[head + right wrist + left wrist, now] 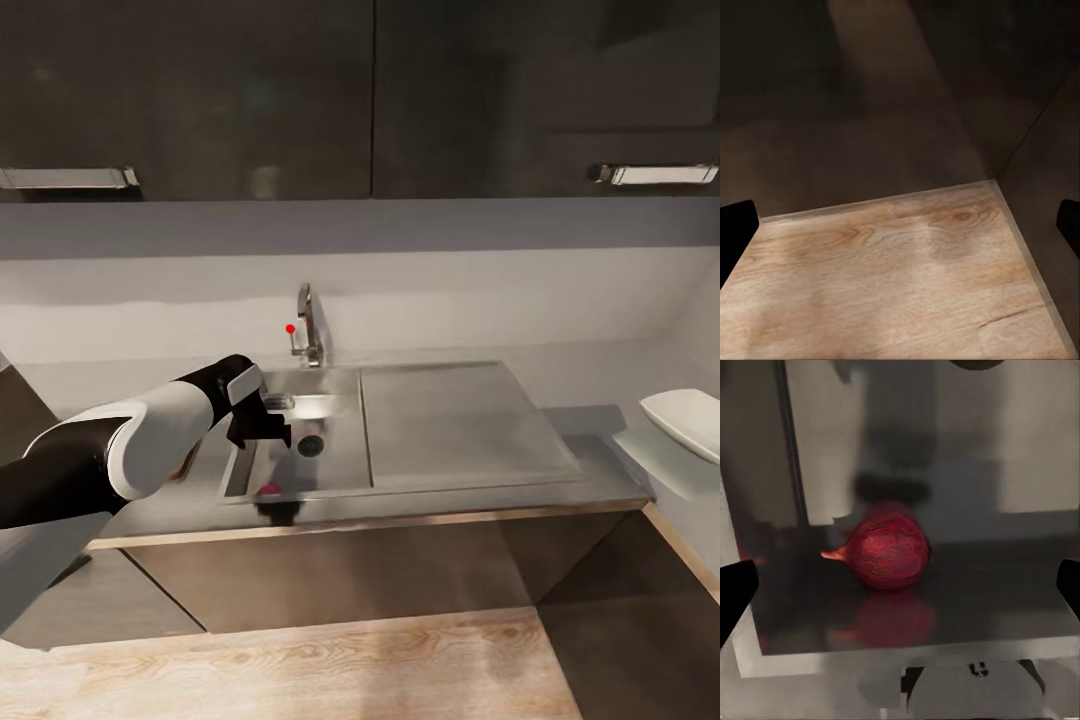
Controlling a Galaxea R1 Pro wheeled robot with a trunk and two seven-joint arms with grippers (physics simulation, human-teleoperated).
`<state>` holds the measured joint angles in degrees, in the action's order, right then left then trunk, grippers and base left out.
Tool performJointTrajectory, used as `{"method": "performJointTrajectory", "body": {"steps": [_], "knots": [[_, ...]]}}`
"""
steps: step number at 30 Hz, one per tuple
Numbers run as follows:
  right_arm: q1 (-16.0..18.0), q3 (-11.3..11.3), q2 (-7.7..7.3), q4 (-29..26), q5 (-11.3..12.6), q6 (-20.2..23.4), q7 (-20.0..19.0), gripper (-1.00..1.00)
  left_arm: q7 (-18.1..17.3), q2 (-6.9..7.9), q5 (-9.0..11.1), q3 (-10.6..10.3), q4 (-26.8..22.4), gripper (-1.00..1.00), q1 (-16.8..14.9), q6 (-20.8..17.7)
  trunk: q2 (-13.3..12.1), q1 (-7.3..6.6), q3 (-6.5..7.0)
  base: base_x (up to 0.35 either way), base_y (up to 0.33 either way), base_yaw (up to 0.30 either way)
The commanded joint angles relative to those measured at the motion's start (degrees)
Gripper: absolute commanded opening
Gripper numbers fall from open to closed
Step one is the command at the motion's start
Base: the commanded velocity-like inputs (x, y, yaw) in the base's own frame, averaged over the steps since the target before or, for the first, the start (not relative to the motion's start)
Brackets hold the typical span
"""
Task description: In the kitchen, take the Vidalia onion out of the sink, dice it on the chopping board with the paring knife, put the diced onion into the bowl on the countertop, then place both the paring knife and the chopping board into the sink.
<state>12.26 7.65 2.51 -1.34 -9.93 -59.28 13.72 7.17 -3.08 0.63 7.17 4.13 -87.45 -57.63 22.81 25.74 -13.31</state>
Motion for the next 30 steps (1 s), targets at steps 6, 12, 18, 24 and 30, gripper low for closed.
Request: {"method": "performJointTrajectory", "body": {"steps": [6,12,18,24,30], "knots": [[0.0,0.5,0.02,0.0,-0.6,-0.1,0.3,1.0,0.6,0.01,0.1,0.5,0.2,1.0,-0.1,0.0,0.1,0.04,-0.17,0.041,0.019,0.0],[0.0,0.5,-0.04,0.0,-0.6,-0.1,0.3,1.0,0.6,0.01,0.1,0.5,0.2,1.0,-0.1,0.0,0.1,0.04,-0.58,0.006,0.003,0.0],[0.0,0.4,-0.04,0.0,-0.6,-0.1,0.3,1.0,0.6,-0.1,0.1,0.5,0.2,1.0,0.0,0.0,0.1,0.04,-1.11,0.0,0.0,0.0],[0.0,0.5,-0.04,0.0,-0.6,-0.1,0.3,1.0,0.6,-0.27,0.1,0.5,0.2,1.0,0.1,0.0,0.1,0.04,-1.66,0.0,0.0,0.0],[0.0,0.5,-0.04,0.0,-0.6,-0.1,0.3,1.0,0.6,-0.34,0.1,0.5,0.2,1.0,0.5,0.0,0.1,0.04,-2.21,0.0,0.0,0.0]]}}
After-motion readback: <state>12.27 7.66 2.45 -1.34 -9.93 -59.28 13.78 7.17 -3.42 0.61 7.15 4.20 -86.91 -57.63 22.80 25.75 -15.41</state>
